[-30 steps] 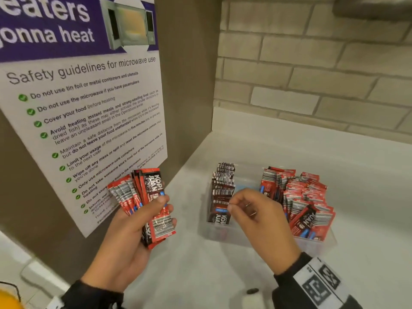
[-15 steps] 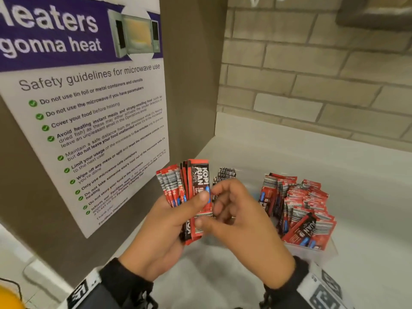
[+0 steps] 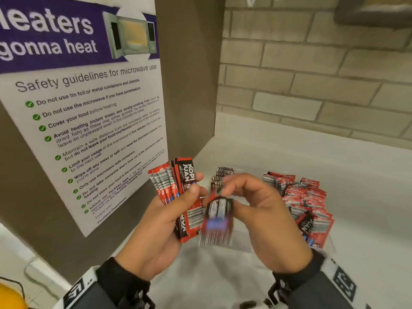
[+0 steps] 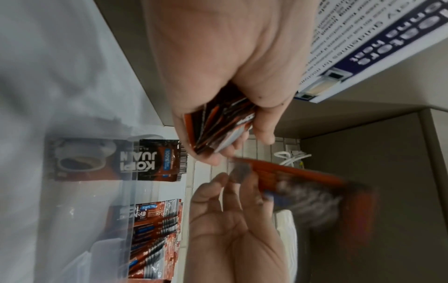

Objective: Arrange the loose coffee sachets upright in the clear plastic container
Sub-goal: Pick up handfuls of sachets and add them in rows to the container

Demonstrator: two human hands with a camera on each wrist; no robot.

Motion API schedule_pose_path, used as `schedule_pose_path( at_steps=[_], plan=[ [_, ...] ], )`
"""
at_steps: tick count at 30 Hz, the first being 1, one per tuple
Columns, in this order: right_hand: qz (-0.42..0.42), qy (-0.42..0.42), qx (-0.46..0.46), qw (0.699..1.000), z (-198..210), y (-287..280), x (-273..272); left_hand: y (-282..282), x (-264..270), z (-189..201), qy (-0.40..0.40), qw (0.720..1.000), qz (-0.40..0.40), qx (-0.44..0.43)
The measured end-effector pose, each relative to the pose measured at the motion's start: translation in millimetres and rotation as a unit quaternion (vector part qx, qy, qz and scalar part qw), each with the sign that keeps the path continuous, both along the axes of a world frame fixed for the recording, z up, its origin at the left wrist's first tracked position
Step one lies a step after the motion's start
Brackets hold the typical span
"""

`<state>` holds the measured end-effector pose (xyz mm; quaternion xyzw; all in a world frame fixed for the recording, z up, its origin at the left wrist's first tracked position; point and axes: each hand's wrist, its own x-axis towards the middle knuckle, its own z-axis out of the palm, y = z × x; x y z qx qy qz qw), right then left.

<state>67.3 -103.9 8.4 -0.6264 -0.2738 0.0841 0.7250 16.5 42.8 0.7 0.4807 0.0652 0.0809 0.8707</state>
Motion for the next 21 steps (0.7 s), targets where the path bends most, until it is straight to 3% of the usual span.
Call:
schedule_pose_path(
  at_steps=[4,7,10,12,16,19,21],
  plan=[
    [-0.02,-0.041,0.035,0.998,4,-2,6,-1,-5,2,0.009,0.998,-0.054,-0.026],
    [-0.078,-0.098,0.034,0.992,5,-3,12,-5,-9,0,0.014,0.99,-0.138,0.013],
    [-0.137,-0.143,0.021,0.98,7,-4,11,-8,-12,3,0.017,0.985,-0.169,0.042],
    [-0.14,-0.146,0.017,0.979,7,-8,10,-7,-11,7,0.009,0.989,-0.14,0.055],
    [-0.112,-0.107,0.038,0.987,7,-19,8,10,4,17,-0.016,0.992,0.02,0.123],
    [-0.077,-0.091,-0.036,0.992,3,-24,2,23,13,30,-0.06,0.982,0.093,0.155],
    [-0.057,-0.098,-0.104,0.988,0,-25,-4,24,13,42,-0.078,0.96,0.096,0.252]
  ],
)
